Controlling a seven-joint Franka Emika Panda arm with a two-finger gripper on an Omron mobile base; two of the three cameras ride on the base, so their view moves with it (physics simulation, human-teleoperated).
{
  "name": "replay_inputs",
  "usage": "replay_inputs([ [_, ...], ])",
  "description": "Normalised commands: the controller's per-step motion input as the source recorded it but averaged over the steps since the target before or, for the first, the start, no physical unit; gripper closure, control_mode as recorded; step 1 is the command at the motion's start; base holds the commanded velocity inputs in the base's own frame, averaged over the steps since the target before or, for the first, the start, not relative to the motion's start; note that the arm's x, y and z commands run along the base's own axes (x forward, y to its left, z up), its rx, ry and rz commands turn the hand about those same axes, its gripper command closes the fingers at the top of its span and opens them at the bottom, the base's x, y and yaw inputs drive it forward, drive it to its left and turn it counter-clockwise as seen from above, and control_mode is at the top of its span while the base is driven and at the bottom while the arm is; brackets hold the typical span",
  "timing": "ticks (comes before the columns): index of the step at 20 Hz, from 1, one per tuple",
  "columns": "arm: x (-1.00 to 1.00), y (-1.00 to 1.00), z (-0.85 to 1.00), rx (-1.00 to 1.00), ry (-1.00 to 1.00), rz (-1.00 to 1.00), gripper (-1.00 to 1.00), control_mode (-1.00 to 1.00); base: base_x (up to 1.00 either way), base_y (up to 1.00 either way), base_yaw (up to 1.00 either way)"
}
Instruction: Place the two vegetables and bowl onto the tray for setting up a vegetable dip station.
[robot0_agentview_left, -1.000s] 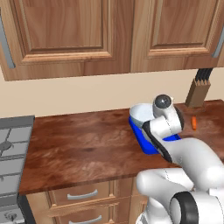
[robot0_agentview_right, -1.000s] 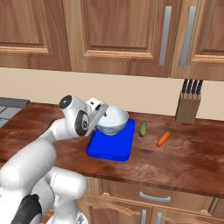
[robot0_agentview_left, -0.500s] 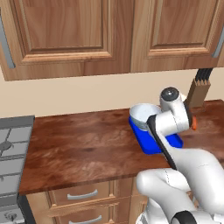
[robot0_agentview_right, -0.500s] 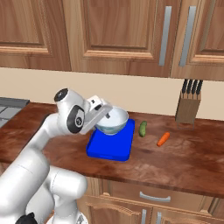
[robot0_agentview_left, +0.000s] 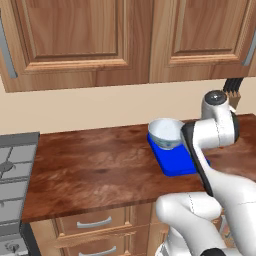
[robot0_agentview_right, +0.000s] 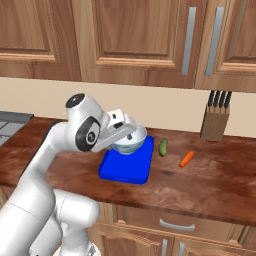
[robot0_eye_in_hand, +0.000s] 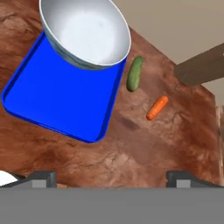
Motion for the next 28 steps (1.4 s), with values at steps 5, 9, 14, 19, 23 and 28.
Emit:
replay_inputs([
  [5,-0.25,-0.36,0.18,0.14,-0.02,-0.09,-1.0,-1.0,0.0,0.0,0.0],
  [9,-0.18,-0.42,0.11,0.16,-0.02,-0.1,-1.0,-1.0,0.0,0.0,0.0],
  [14,-0.07,-0.47,0.03,0.11,-0.02,-0.12,-1.0,-1.0,0.0,0.0,0.0],
  [19,0.0,-0.44,0.0,0.07,0.0,-0.2,-1.0,-1.0,0.0,0.0,0.0],
  [23,0.0,-0.43,0.0,0.08,0.0,-0.19,-1.0,-1.0,0.0,0.0,0.0],
  [28,0.09,-0.39,-0.06,0.11,0.0,-0.12,-1.0,-1.0,0.0,0.0,0.0],
])
